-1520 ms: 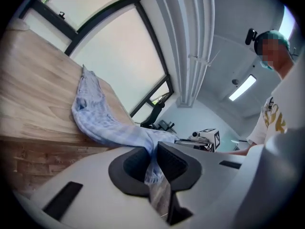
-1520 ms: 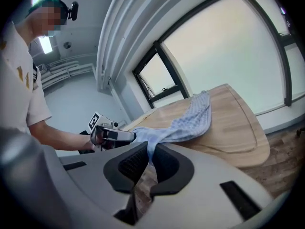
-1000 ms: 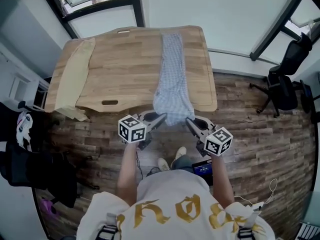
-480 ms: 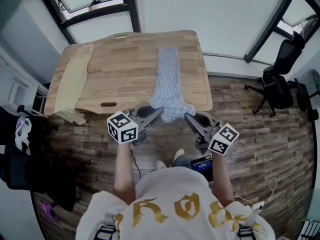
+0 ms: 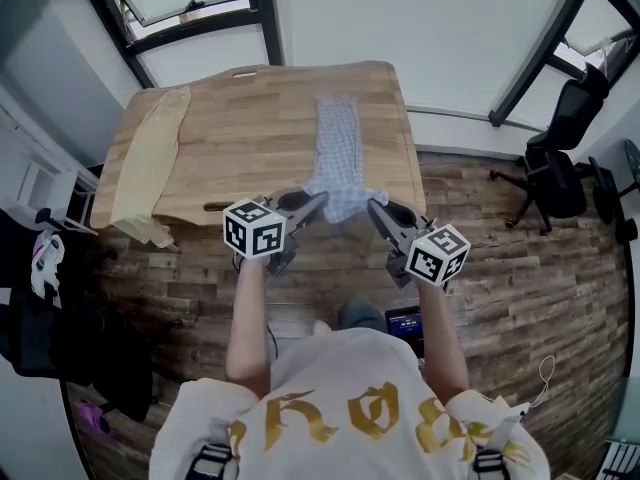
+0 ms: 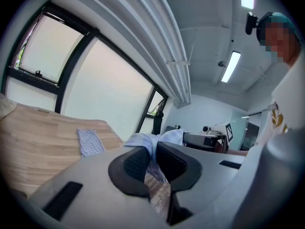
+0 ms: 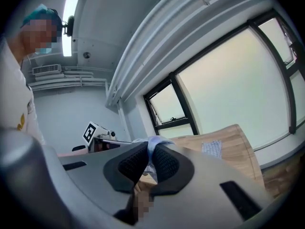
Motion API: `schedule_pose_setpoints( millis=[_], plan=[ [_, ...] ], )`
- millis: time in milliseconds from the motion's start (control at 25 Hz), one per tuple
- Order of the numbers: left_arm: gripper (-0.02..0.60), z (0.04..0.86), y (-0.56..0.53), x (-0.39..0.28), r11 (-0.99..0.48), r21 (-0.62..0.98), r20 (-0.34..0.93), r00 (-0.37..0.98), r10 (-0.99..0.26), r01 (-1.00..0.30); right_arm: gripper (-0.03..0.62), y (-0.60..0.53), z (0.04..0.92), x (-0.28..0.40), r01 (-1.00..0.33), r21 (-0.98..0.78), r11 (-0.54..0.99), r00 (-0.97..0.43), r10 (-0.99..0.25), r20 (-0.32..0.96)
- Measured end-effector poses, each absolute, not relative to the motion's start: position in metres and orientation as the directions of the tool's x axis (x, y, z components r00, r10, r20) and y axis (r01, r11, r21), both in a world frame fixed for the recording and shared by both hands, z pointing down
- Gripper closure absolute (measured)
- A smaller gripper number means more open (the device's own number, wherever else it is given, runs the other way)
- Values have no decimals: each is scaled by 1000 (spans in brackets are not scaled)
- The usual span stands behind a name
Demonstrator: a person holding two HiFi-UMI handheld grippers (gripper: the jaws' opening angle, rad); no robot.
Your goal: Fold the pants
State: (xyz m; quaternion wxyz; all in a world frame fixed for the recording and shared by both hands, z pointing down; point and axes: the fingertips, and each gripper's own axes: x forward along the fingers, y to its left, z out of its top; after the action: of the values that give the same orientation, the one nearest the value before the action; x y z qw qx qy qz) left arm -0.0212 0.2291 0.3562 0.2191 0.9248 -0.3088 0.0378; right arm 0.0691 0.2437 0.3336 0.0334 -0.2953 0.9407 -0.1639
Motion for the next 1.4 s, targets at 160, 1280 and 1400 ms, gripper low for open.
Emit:
schedule_pose_setpoints(
  millis=[160, 1280, 1400],
  plan=[
    [518, 363, 196, -30, -630, 475, 233, 778, -583, -614, 553, 215, 336, 59, -574, -301, 761, -811, -578, 87],
    [518, 425, -127, -49, -534, 532, 358, 746, -562, -657, 553, -120, 395, 36, -571, -439, 694, -811, -561, 167],
    [518, 442, -153, -52, -491, 561, 377, 734, -565, -667, 554, -148, 410, 33, -559, -457, 692, -821, -540, 185]
  ],
)
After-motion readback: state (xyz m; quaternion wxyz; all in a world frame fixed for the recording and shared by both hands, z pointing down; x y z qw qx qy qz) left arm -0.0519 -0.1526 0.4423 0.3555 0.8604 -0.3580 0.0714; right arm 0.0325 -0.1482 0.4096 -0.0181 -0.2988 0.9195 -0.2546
